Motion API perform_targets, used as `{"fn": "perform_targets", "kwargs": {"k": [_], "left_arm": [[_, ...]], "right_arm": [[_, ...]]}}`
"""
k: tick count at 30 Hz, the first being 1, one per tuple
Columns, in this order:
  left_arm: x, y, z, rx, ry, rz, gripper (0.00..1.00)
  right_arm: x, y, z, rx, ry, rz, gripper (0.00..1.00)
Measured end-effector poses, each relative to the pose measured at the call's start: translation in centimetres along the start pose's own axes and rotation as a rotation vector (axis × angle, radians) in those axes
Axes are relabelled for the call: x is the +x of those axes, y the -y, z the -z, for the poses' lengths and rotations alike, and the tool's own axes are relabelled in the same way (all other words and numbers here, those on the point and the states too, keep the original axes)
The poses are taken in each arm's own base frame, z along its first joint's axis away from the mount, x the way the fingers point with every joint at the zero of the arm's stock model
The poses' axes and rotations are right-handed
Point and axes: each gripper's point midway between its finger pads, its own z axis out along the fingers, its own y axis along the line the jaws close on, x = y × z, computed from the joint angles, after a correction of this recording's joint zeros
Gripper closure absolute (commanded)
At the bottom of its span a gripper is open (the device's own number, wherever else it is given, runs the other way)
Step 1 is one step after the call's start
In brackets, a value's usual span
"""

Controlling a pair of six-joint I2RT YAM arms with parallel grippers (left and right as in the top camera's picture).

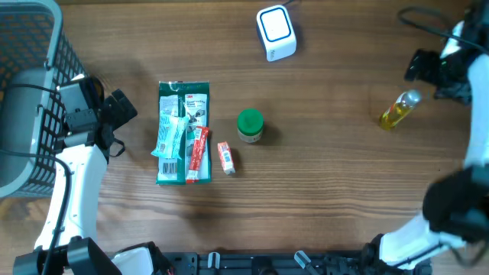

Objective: Scan the item barcode
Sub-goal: 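Move the right gripper over the green-lidded jar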

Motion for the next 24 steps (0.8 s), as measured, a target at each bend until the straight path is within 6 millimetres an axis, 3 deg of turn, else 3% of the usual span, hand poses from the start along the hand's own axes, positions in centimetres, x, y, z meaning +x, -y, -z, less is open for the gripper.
{"fn": "perform_targets", "kwargs": {"k": [2,4,7,10,13,17,21,24], "left_arm": [[0.0,0.0,0.0,0.0,0.001,0.0,0.0],[0.0,0.0,0.0,0.0,0.0,0.0,0.0],[0.0,0.0,0.0,0.0,0.0,0.0,0.0],[0.0,0.0,0.0,0.0,0.001,0.0,0.0],[0.0,0.0,0.0,0.0,0.0,0.0,0.0],[0.0,0.0,0.0,0.0,0.001,0.0,0.0],[0.0,0.0,0.0,0.0,0.001,0.0,0.0],[0.0,0.0,0.0,0.0,0.001,0.0,0.0]], "right_arm": [[-0.4,-1.1,6.8,-0.035,0.167,0.014,0.07],[2.0,-4.3,10.8,-0.094,0.213,0.081,0.05],[5.8,-9.5,12.8,-0.185,0.176,0.169,0.0],[9.3,-16.5,13.6,-0.362,0.123,0.258,0.0],[12.7,-20.8,13.2,-0.481,0.029,0.273,0.0],[15.4,-24.0,11.8,-0.538,-0.086,0.258,0.0],[18.4,-28.0,7.6,-0.531,-0.183,0.257,0.01],[22.2,-31.3,2.7,-0.46,-0.231,0.305,0.0]]}}
